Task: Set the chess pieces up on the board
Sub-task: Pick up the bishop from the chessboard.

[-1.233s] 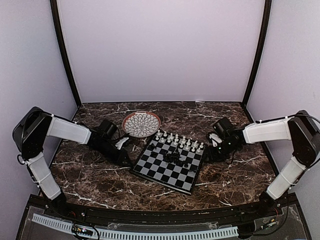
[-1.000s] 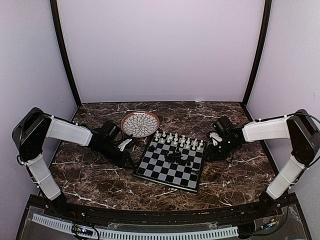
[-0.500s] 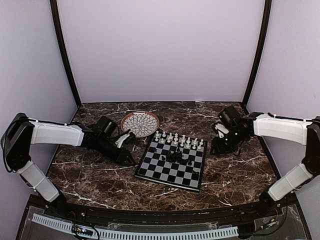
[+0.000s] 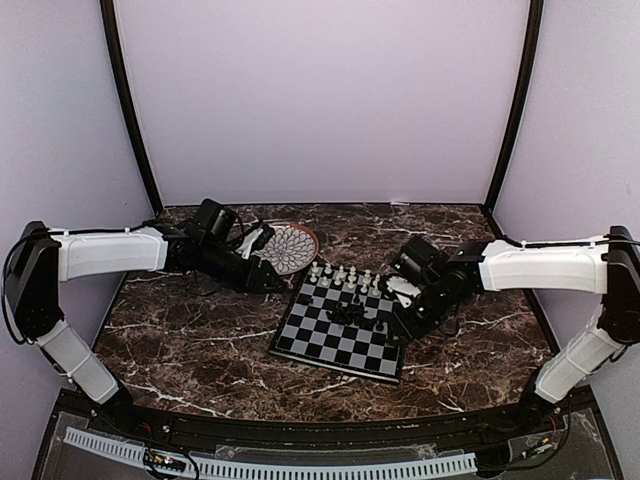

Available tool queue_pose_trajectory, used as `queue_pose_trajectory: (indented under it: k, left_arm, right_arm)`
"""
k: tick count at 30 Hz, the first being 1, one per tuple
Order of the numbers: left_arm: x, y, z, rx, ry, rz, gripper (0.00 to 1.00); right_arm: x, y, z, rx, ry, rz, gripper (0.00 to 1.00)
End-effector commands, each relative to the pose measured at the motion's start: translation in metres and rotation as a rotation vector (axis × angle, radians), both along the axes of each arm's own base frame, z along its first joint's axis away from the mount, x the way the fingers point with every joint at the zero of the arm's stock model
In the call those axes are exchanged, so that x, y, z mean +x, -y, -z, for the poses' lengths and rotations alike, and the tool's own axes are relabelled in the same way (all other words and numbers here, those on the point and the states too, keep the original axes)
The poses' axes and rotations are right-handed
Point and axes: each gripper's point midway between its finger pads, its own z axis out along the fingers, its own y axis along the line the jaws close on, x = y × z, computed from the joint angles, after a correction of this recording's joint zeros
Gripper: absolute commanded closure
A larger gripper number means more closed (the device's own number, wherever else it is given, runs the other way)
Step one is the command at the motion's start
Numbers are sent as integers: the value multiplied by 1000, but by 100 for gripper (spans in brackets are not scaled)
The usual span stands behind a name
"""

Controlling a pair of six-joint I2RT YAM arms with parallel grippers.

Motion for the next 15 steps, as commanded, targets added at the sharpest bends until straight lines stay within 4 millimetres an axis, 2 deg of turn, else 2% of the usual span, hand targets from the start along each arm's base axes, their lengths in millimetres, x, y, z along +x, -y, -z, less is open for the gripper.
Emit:
queue_pose_trajectory:
  k: [1, 8, 15]
  left_arm:
    - [3, 5, -8, -15, 7, 4, 50]
    - [1, 6, -4, -19, 5, 13, 51]
    - [2, 5, -4, -18, 9, 10, 52]
  right_arm:
    - [4, -9, 3, -72, 38, -80, 48]
    - [3, -5, 25, -174, 33, -156, 50]
    - [0, -7, 30, -175, 21, -198, 63]
